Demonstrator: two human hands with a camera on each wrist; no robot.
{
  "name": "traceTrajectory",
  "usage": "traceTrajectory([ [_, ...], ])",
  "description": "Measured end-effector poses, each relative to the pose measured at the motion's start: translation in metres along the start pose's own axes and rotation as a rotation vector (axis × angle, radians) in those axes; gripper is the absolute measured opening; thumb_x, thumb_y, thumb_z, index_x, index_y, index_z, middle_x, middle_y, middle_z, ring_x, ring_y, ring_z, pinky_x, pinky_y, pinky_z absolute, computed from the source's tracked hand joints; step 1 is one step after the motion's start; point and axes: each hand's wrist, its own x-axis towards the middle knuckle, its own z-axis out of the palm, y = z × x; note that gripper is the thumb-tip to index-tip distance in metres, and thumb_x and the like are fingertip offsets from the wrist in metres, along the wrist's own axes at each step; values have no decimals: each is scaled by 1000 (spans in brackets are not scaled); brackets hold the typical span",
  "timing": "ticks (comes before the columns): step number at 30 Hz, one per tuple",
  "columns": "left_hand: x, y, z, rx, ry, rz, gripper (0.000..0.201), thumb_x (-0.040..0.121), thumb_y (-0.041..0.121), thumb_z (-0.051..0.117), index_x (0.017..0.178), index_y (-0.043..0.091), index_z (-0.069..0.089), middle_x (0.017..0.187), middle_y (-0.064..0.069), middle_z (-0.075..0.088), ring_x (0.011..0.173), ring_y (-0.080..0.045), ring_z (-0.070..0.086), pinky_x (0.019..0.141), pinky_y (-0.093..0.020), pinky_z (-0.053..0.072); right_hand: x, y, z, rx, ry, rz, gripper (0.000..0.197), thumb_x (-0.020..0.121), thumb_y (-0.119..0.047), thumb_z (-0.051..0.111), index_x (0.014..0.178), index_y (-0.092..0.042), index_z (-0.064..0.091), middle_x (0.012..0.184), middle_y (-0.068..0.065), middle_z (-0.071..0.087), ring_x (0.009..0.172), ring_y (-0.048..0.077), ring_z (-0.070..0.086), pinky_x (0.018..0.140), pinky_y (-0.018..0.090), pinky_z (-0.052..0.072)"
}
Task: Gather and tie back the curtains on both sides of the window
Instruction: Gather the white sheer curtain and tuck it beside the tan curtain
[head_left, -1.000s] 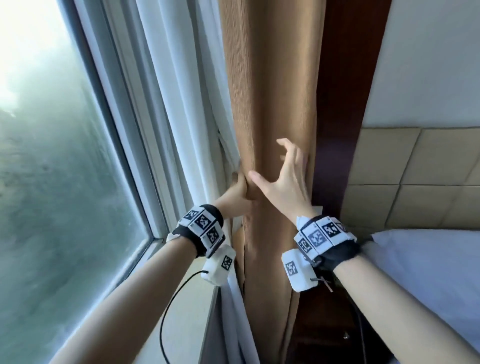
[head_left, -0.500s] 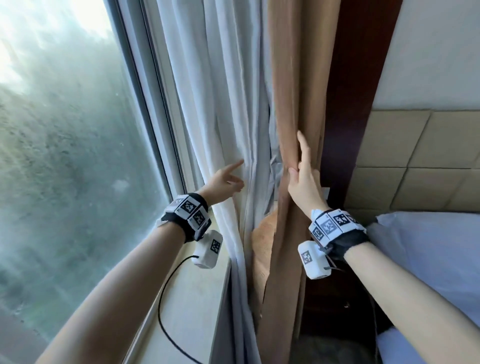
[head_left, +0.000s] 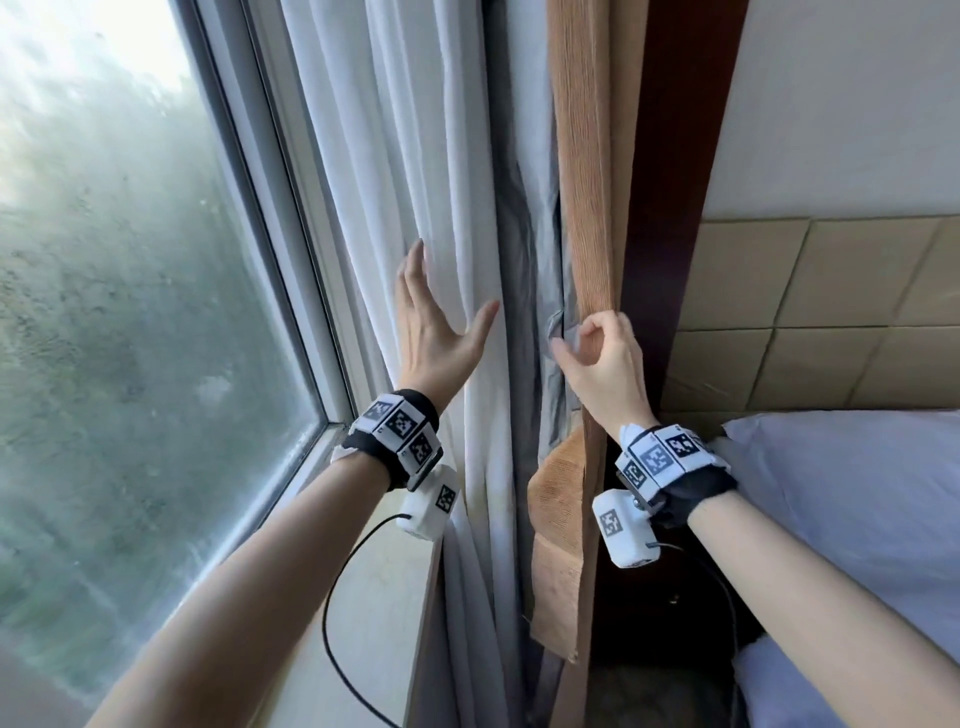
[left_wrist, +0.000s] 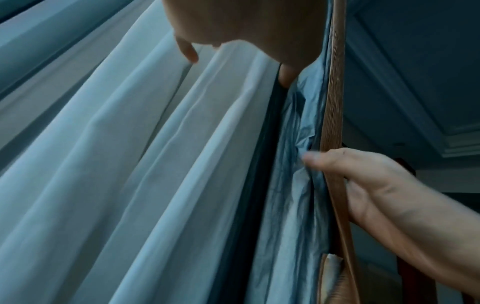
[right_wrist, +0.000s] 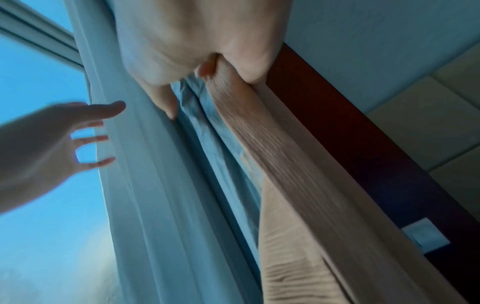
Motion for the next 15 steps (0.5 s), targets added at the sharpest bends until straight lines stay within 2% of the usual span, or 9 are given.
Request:
traceTrajectory([
  [2,2,4,-3,182,43,70,85,80,42,71,148,26,23,151,0,20,141,-18,21,113,-38,20,-3,1,1,-59,-9,-33,46,72,-20,81,98,-5,45,99,6,43,81,10,42,76,18,36],
  [5,2,1,-10,396,-35,121,68,76,49,69,136,33,41,149,2,23,136,-19,24,107,-39,23,-8,4,0,-92,-51,-37,54,73,-11,78,116,-12,44,114,9,38,91,14,48,84,18,37],
  [7,1,-8,-13,404,-105,78,61,73,55,69,126,32,49,146,3,27,135,-20,27,105,-38,24,-11,4,-2,-72,-59,-42,56,79,-3,68,127,-20,44,125,10,35,106,23,53,93,16,34],
  [9,1,-14,-17,378,-116,-2,49,72,58,71,110,30,59,138,5,34,131,-18,30,101,-32,20,-14,3,-5,-76,-49,-56,58,84,1,60,133,-25,45,133,14,33,115,30,51,100,18,34],
  [11,2,-17,-18,350,-108,-68,41,73,57,71,99,26,66,125,5,44,122,-15,37,96,-27,20,-15,1,-7,-107,-46,-67,56,87,1,55,136,-25,48,139,17,31,117,33,52,104,24,37],
  [13,0,-17,-15,340,-117,-100,38,76,53,72,95,21,68,115,4,49,116,-14,42,91,-25,24,-16,-1,-8,-128,-33,-86,58,88,3,52,138,-24,48,141,19,30,115,34,54,104,28,40],
  [15,-2,-17,-8,303,-130,-114,33,79,49,71,91,18,70,106,3,50,110,-16,46,92,-29,33,-18,-4,-10,-130,-21,-86,62,86,6,49,141,-24,45,143,19,29,111,32,55,100,21,40],
])
